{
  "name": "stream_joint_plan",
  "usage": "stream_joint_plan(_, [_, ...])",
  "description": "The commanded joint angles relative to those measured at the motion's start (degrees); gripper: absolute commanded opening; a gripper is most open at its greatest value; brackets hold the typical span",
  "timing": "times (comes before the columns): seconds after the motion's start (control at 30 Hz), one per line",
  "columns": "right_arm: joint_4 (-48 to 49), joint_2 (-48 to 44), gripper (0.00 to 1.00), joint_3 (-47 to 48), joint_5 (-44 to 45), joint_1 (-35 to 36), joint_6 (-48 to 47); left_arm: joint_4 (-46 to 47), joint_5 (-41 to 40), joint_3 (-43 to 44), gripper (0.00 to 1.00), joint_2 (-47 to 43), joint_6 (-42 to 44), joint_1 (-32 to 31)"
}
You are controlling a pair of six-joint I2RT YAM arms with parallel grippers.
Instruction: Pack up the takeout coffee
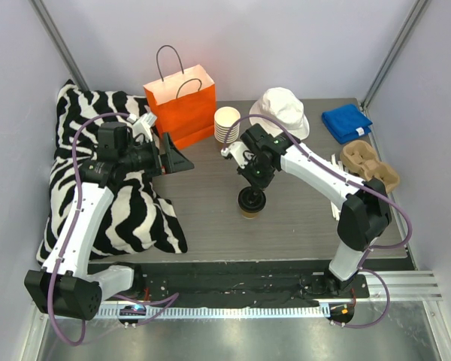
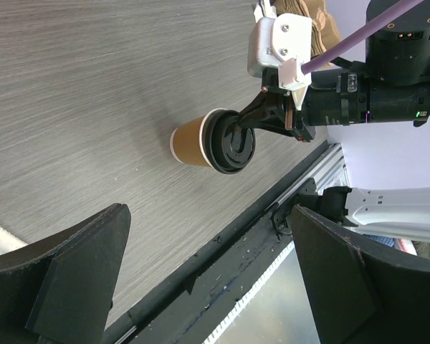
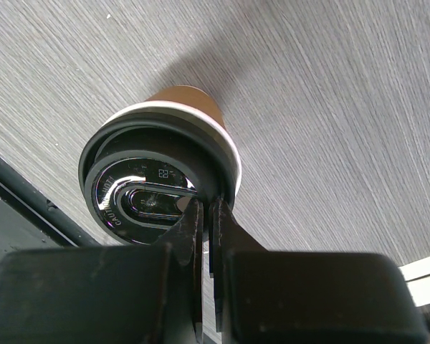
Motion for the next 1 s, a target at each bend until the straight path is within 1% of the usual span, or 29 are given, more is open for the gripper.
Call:
stream_joint_plan(0.0, [1.3,1.0,0.06,2.0,-1.3,-0.1,0.4,2.2,1.7,-0.1,1.00,-0.6,-0.1,0.4])
stream_joint_plan(0.07, [1.3,1.1,0.06,1.9,-1.6,-0.2,0.5,2.3,1.7,-0.2,1.00,-0.6,-0.2,0.4])
stream_joint_plan(0.27, [1.2,1.7,0.11,2.1,-1.9,-0.1,0.5,2.3,2.1,-0.4,1.00,-0.6,-0.2,0.3])
stream_joint_plan(0.37, [1.2,1.7,0.20,2.4,-2.1,-0.1,0.6,2.3,2.0,-0.5,1.00,-0.7,-0.2,0.3])
stream_joint_plan(0.4, [1.2,1.6,0.25,2.5,-2.2,-0.1,0.6,2.3,2.0,-0.6,1.00,-0.7,-0.3,0.4])
stream_joint_plan(0.5, [0.5,1.2,0.36,4.2,-3.1,-0.4,1.4,2.2,2.2,-1.0,1.00,-0.7,-0.2,0.3])
stream_joint_plan(0.6, [-1.4,0.6,0.42,7.1,-4.6,-1.0,2.1,1.8,3.4,-1.0,1.00,-0.7,0.1,0.4])
stream_joint_plan(0.7, [-2.6,-0.8,0.44,8.6,-5.8,-1.8,2.4,2.4,5.7,-1.0,1.00,-0.6,0.1,0.3])
stream_joint_plan(0.83, [-3.1,-4.7,0.48,7.0,-9.0,-4.0,2.3,4.3,9.1,-1.8,1.00,-1.1,0.7,0.0])
stream_joint_plan(0.93, [-3.0,-7.8,0.47,4.5,-13.2,-7.2,2.9,6.8,9.4,-4.1,1.00,-1.4,1.3,-2.5])
stream_joint_plan(0.97, [-2.6,-8.6,0.46,3.7,-17.1,-8.0,3.4,8.0,9.6,-5.0,0.98,-1.4,1.0,-4.9])
